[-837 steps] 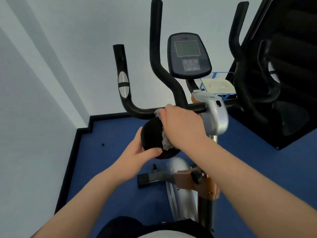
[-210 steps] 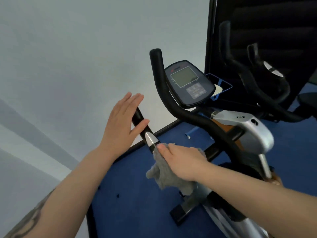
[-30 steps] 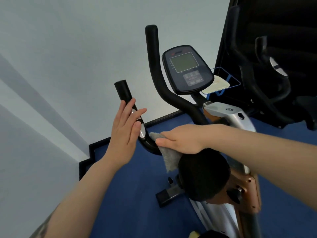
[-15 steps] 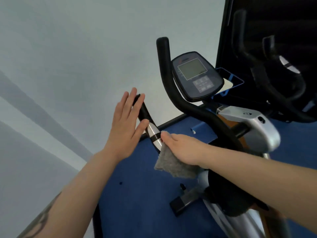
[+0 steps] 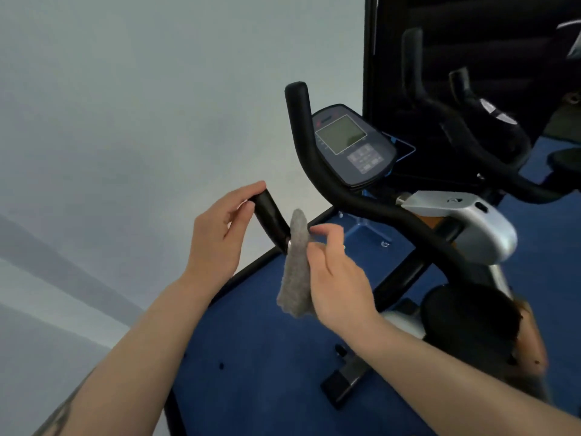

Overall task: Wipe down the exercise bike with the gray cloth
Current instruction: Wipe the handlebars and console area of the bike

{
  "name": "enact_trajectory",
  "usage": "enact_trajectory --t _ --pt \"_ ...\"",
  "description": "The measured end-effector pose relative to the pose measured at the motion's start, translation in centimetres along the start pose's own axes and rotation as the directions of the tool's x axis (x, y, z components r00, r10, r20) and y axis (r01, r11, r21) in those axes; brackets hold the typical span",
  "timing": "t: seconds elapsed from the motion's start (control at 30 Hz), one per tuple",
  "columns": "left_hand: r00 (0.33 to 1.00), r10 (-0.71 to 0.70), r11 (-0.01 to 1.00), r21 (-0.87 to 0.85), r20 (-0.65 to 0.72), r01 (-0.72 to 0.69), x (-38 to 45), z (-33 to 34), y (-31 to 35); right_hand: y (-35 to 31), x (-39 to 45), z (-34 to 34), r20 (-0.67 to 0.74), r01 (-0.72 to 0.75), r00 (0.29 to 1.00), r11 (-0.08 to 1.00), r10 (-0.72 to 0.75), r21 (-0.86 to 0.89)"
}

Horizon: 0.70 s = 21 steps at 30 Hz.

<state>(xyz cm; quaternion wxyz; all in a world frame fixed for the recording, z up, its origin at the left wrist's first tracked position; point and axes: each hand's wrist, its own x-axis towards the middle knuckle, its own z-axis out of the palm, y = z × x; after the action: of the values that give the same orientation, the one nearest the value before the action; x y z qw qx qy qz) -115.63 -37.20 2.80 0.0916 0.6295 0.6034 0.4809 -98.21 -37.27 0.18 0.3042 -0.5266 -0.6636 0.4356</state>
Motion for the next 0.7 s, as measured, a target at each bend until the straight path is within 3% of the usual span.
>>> enact_trajectory --t 0.1,0.23,0.37,0.53,0.7 --pt "0.998 -0.042 0.998 -0.049 0.049 0.044 1.0 -0.8 0.0 -1.8 2.3 1.5 -0.031 0.051 0.998 0.989 -0.056 -0.136" --pt "0.993 -0.090 0.982 -0.158 0.076 0.101 1.4 -1.5 0.1 -4.5 5.3 2.6 -0.056 0.095 0.994 0.995 -0.097 -0.031" --pt "0.991 -0.108 0.971 -0.206 0.080 0.122 1.5 -1.4 0.3 -2.8 4.3 2.8 -0.065 0.172 0.980 0.966 -0.188 -0.191" --pt "0.986 -0.163 0.952 -0.259 0.030 0.165 1.2 -1.2 0.4 -6.4 7.0 3.5 -0.076 0.141 0.988 0.987 -0.135 0.080" --pt "0.983 -0.181 0.943 -0.277 0.040 0.184 0.3 -1.1 0.5 -3.1 5.5 2.5 0.037 0.229 0.973 0.963 -0.227 -0.141"
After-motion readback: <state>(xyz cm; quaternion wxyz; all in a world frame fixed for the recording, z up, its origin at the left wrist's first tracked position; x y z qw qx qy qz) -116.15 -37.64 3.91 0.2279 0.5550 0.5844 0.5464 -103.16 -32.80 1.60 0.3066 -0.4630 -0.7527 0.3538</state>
